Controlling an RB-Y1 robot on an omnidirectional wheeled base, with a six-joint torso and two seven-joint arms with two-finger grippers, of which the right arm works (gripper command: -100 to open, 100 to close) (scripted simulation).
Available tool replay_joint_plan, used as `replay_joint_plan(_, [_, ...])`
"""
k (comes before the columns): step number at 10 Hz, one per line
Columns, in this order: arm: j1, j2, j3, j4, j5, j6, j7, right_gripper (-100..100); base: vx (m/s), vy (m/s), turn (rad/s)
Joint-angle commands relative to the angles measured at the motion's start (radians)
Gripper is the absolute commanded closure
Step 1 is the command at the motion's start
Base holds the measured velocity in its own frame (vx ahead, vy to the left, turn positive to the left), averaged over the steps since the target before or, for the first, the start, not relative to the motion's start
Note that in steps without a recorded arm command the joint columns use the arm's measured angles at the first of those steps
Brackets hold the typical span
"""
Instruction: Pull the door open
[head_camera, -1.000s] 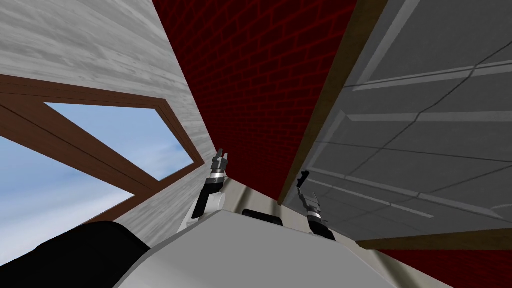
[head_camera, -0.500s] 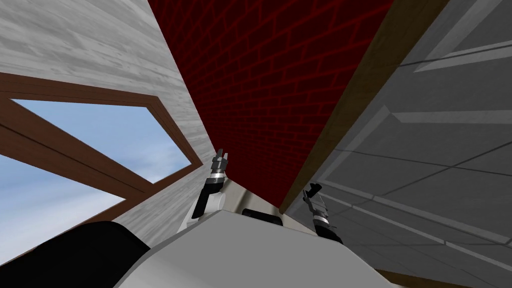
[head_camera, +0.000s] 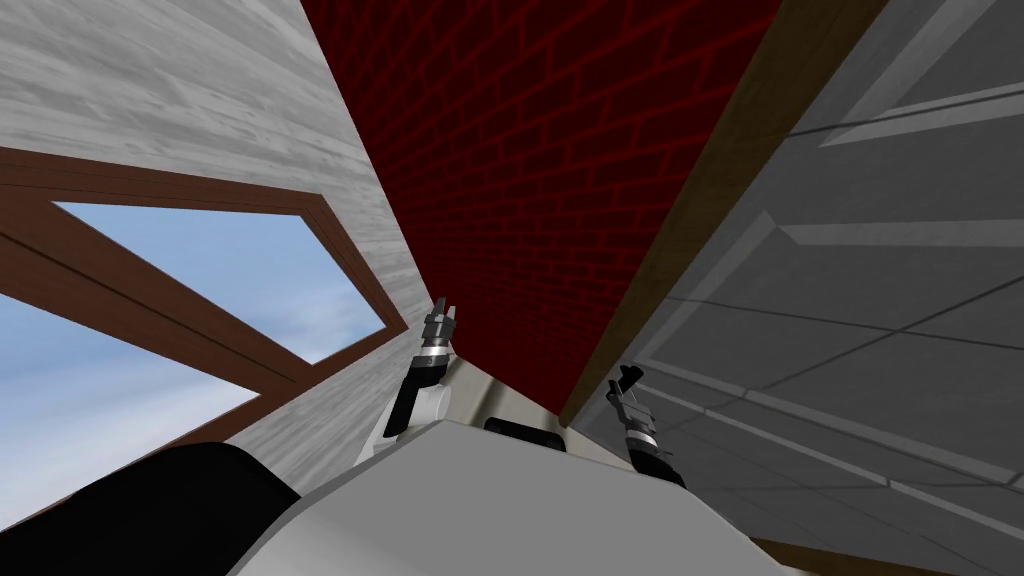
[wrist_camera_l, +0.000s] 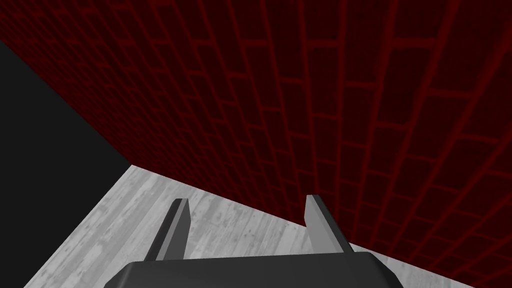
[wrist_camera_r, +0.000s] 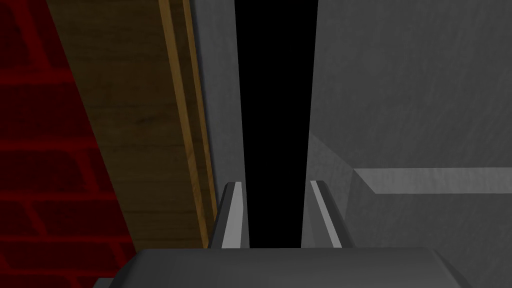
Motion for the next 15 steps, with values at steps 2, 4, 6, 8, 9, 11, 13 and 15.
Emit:
replay_joint_plan(2, [0.008, -0.016, 0.017, -0.002, 0.005, -0.012, -0.018, 100, -0.060, -0.011, 0.062])
replay_joint_plan(4, [0.017, -0.032, 0.034, -0.004, 0.009, -0.024, -0.036, 100, -0.197, -0.012, 0.116])
replay_joint_plan(6, [0.029, -0.056, 0.061, -0.007, 0.017, -0.042, -0.063, 100, -0.203, -0.016, 0.126])
replay_joint_plan(8, [0.043, -0.083, 0.090, -0.010, 0.025, -0.063, -0.094, 100, -0.219, -0.028, 0.154])
replay_joint_plan(9, [0.047, -0.091, 0.098, -0.011, 0.027, -0.068, -0.103, 100, -0.242, -0.047, 0.128])
replay_joint_plan(11, [0.056, -0.098, 0.108, -0.016, 0.031, -0.074, -0.107, 100, -0.111, -0.016, 0.067])
replay_joint_plan(13, [0.066, -0.114, 0.129, -0.015, 0.039, -0.096, -0.126, 100, -0.200, -0.045, 0.128])
replay_joint_plan(15, [0.078, -0.132, 0.152, -0.014, 0.049, -0.120, -0.147, 100, -0.215, -0.056, 0.125])
